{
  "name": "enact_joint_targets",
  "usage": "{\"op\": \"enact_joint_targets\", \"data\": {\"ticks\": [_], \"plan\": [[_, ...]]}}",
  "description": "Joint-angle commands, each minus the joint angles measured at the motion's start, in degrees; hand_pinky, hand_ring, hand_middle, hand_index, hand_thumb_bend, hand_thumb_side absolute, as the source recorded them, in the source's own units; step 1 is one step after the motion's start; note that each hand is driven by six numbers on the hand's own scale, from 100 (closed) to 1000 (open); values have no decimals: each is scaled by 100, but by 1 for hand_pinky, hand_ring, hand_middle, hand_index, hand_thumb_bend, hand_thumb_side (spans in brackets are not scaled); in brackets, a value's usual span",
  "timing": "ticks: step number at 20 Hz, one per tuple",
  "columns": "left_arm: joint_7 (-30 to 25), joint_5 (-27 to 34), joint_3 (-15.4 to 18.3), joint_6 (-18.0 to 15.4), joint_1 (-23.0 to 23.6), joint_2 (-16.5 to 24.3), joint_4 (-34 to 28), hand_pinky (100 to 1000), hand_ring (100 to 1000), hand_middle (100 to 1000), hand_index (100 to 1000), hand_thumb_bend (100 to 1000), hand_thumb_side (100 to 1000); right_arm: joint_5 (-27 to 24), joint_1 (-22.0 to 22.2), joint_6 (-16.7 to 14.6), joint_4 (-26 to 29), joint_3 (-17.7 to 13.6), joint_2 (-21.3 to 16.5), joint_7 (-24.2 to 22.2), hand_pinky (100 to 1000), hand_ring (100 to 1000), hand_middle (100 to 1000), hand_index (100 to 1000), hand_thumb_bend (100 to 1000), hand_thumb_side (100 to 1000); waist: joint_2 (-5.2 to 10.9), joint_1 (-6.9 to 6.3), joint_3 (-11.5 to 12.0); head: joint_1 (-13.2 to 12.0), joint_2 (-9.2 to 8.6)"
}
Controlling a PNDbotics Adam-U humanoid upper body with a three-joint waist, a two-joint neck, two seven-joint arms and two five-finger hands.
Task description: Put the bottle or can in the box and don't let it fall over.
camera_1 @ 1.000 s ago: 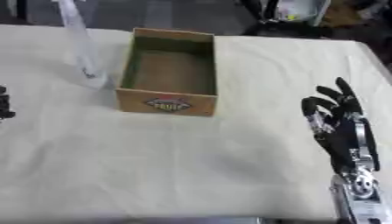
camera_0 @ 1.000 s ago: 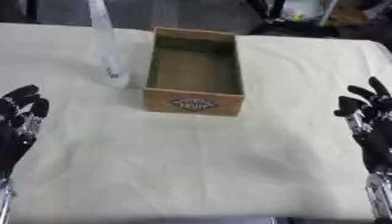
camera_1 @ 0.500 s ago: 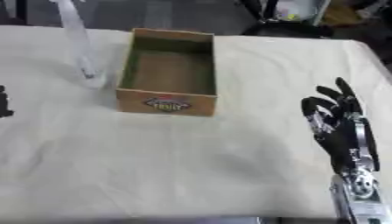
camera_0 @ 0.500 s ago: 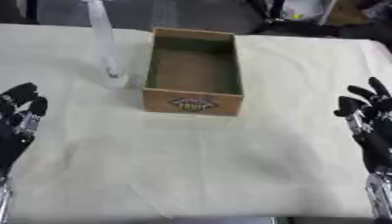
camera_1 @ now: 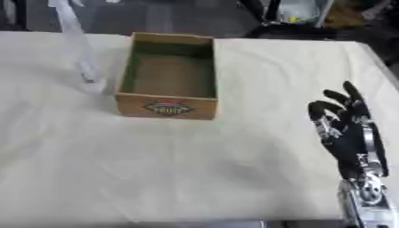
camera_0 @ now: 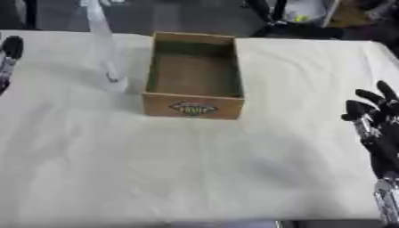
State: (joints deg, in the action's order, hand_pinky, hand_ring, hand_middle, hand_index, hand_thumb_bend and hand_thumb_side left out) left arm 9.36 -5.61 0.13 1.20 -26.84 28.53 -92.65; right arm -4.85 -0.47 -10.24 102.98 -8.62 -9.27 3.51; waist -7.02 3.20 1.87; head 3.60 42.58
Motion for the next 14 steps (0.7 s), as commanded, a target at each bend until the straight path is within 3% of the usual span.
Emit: {"op": "enact_joint_targets", "data": {"ticks": [1,8,14], "plan": [[-90,-63,-184,55,-436,254,425,711,866,806,865,513,624,-5,-11,-3,69,19,-75,-31,639,767,790,991,481,407,113,-40,-41,-22,-62],[-273,-348,-439,-11,-1425,41,1836,710,865,803,865,503,621,-26,-3,0,62,61,-85,-73,639,767,790,991,481,407,118,-73,-249,-88,-39],[-71,-504,-456,-158,-1947,-108,2718,709,861,796,863,494,606,-43,9,-2,56,75,-98,-89,639,767,790,991,480,406,114,-91,-412,-116,-32]]}}
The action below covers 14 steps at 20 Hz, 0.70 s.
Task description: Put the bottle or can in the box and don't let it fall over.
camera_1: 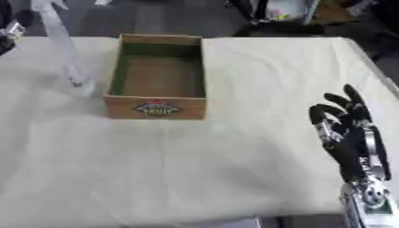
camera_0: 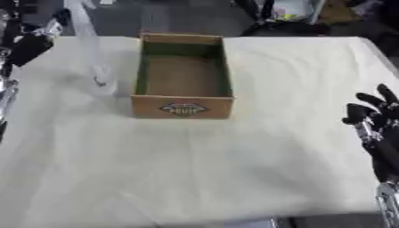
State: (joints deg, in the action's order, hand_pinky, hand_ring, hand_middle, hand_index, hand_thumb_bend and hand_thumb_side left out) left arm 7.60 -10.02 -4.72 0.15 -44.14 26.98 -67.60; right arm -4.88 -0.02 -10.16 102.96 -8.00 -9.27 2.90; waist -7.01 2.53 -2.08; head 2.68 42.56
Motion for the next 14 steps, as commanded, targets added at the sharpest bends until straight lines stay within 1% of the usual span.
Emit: {"op": "enact_joint_targets", "data": {"ticks": [1,7,10,14], "plan": [[149,-83,28,-73,-291,28,328,709,861,796,863,494,605,-43,-40,-10,58,20,-99,-34,639,767,790,991,480,406,109,-27,-44,-29,-36],[388,-257,89,-172,-659,-49,986,709,862,796,860,490,601,-61,-68,-12,55,58,-111,-80,640,767,790,991,479,406,75,-32,-227,-69,-74],[493,-336,131,-196,-801,-47,1236,709,862,796,860,489,602,-70,-99,-15,55,77,-119,-100,640,767,791,991,466,416,44,-34,-341,-97,-111],[600,-428,196,-199,-977,-16,1535,710,863,796,859,488,601,-87,-109,-18,50,91,-128,-118,640,767,790,991,479,405,4,-31,-458,-153,-149]]}}
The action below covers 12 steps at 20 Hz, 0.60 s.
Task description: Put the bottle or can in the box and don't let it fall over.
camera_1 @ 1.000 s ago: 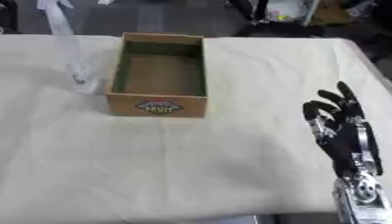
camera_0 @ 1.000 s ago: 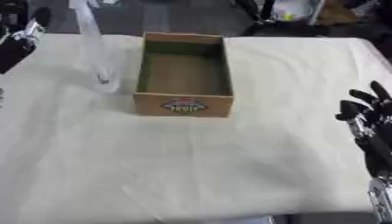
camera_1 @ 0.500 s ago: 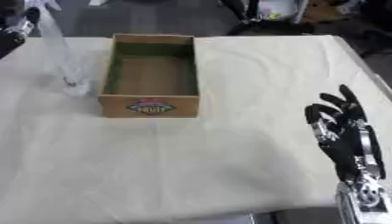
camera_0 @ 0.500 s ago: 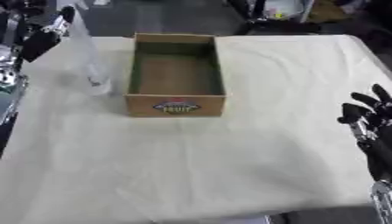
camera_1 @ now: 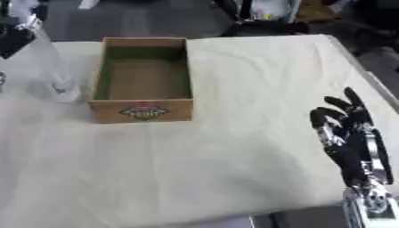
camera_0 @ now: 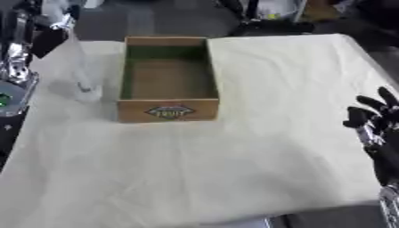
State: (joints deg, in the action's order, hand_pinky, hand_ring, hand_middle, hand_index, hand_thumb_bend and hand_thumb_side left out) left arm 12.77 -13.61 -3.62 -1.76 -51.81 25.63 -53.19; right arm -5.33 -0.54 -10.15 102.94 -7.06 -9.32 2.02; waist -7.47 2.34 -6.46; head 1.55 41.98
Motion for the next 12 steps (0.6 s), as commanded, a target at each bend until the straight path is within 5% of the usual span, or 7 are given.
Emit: {"op": "enact_joint_targets", "data": {"ticks": [1,12], "plan": [[119,-90,108,-4,-260,140,164,710,862,796,859,488,601,-46,-62,-20,51,0,-126,-34,640,767,790,991,479,404,40,-12,-44,-54,-102],[215,22,172,-118,-562,356,328,707,855,790,859,483,603,-66,-87,-22,48,20,-146,-60,640,767,790,992,476,404,6,-35,-136,-83,-149]]}}
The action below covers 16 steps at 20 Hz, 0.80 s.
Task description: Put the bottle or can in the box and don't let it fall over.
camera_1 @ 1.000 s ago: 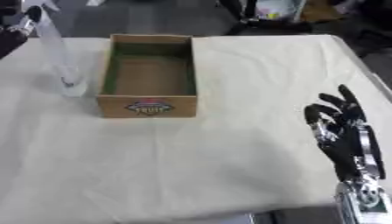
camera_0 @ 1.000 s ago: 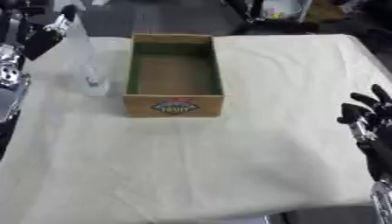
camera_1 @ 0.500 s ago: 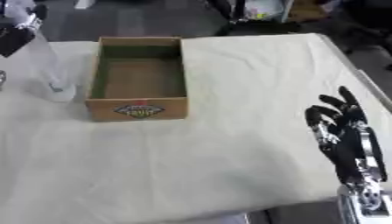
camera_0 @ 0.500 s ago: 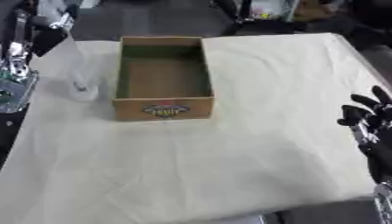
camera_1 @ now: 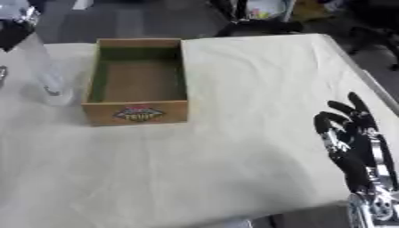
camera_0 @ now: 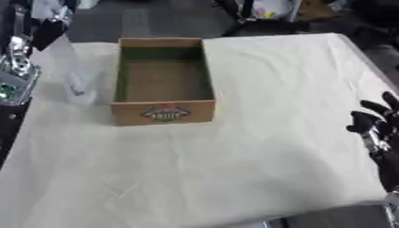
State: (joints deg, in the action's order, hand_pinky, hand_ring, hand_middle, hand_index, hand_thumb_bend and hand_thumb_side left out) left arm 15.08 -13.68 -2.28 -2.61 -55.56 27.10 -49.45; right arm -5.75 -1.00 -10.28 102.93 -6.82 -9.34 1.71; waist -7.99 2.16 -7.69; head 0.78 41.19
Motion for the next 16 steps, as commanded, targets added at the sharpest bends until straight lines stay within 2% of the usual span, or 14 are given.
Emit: {"op": "enact_joint_targets", "data": {"ticks": [1,16], "plan": [[-32,14,34,-31,-204,214,-29,708,855,790,859,482,603,-24,-43,-10,50,-3,-144,-31,640,767,790,992,476,404,55,-19,-19,-6,-74],[-431,-36,26,14,-234,175,163,698,847,784,858,439,591,-35,-41,-6,42,2,-134,-40,641,768,791,992,470,403,45,-53,-124,0,-74]]}}
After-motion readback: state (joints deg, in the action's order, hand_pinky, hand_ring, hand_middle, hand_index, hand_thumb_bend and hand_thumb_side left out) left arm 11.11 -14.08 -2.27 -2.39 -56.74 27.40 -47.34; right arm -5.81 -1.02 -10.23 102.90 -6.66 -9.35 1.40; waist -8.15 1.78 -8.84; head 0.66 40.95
